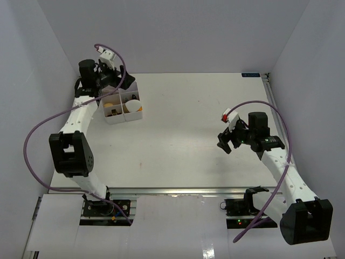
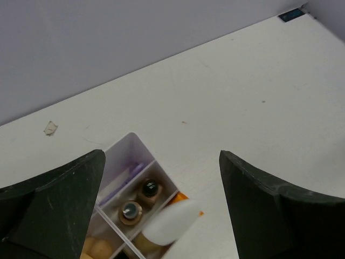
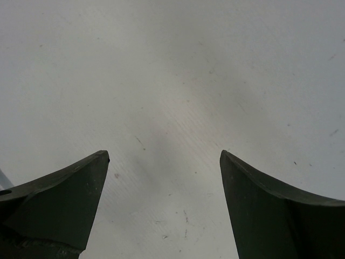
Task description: Organize the makeup
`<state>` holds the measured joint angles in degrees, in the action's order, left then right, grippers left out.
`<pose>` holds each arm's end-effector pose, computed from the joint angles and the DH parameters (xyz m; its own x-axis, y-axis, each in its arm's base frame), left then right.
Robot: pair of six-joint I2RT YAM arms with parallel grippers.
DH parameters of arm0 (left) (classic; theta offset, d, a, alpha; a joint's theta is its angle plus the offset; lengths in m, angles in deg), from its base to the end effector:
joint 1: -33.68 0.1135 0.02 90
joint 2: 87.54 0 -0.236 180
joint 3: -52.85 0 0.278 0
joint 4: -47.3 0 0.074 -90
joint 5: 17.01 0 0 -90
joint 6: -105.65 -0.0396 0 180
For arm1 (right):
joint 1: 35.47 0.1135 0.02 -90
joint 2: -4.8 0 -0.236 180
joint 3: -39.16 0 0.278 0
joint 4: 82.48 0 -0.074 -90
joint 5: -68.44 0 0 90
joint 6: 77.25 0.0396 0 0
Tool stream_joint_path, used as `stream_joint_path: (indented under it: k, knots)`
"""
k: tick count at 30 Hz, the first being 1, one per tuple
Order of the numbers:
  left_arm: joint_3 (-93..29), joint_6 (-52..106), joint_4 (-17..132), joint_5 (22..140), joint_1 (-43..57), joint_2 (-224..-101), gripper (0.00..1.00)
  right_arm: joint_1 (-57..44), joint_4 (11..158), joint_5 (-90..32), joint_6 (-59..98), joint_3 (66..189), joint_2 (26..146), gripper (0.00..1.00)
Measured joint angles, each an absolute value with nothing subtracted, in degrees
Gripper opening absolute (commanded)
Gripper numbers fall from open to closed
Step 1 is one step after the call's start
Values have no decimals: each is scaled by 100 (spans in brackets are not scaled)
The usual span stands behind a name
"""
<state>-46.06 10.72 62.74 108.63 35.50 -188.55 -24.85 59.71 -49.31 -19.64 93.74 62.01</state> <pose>0.4446 -0.0090 0.3030 -0.2546 0.0618 -0.9651 0.5534 0.8277 -0.0930 0.2452 0.0647 0.2284 -0.2644 -0.5319 -0.8045 -0.7734 0.6153 -0.1527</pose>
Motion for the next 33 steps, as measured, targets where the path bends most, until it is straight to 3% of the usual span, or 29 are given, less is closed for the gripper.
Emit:
stream_joint_path:
  k: [10, 19, 33]
  knots:
    - [-1679, 2687, 5539, 11455, 3572, -15208, 98, -2966, 6459, -4196, -1157, 9234, 5991, 90]
    - [295, 3192, 5840, 12041, 3562, -12160, 98, -3060, 6625, -3591, -590, 9182, 5773, 90]
    - [840, 3363, 6275, 12154, 3533, -11936, 98, -3428, 7064, -2792, -339, 8666, 4957, 90]
